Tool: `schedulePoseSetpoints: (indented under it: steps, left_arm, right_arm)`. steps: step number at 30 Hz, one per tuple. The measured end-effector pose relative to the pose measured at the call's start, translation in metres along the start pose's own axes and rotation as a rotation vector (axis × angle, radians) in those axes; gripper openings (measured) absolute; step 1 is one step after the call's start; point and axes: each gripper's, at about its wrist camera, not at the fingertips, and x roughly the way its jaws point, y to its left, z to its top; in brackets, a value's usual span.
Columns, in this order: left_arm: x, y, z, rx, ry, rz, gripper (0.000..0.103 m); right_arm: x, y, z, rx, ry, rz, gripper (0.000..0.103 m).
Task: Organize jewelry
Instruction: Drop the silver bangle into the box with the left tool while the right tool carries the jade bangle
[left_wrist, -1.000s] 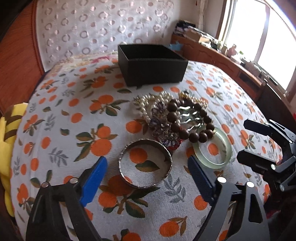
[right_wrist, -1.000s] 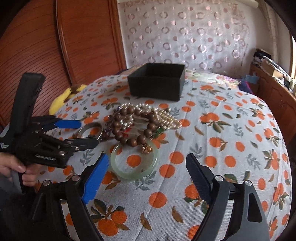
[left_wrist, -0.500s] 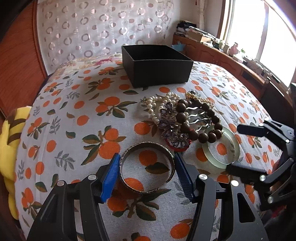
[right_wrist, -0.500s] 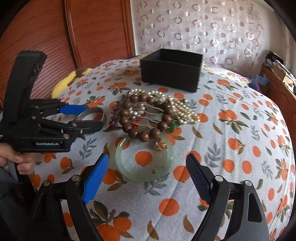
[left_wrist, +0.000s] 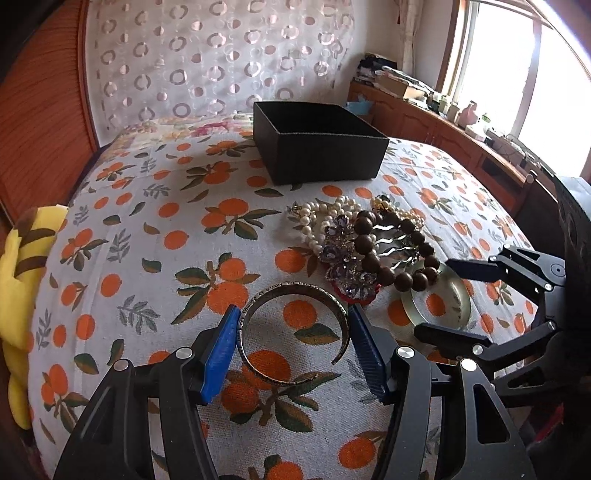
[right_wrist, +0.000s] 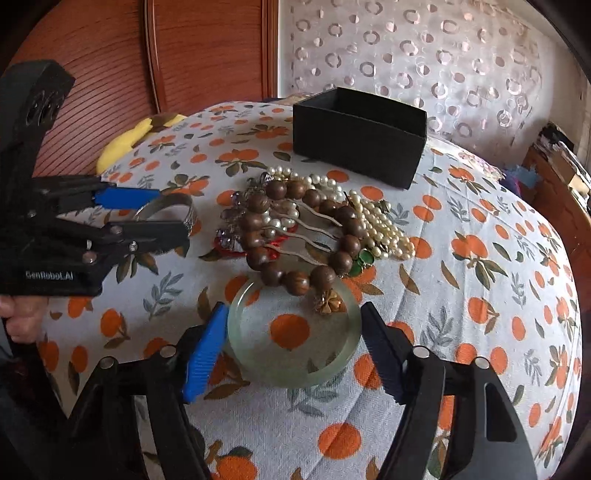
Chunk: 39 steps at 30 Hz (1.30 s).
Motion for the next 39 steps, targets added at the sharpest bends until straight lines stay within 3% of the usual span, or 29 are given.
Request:
schedulePoseSetpoints:
  steps: [7,16,27,39]
  left_arm:
    - [-0.011,-0.004,0.007,0.003,-0.033,-0.003,0.057]
    - [-0.014,-0.016,0.024,0.03,-0.065,-0.007,0.057]
    - [0.008,-0.022,0.097,0.108,-0.106,0.019,0.057]
    - [0.057,-0.014,0.166,0.091,-0.09,0.011,0.057]
  right_arm:
    - [-0.019,-0.01,-0.018,0.013,0.011,0.032,0.074]
    - [-0.051,-0.035,-0.027,0.042,-0.053,-0.001,0.074]
    - [-0.046,-0.086,0.025,0.054,-0.156,-0.059,0.074]
    - [-0.028,-0.144,0.087,0.076,-0.224,-0.058,0.074]
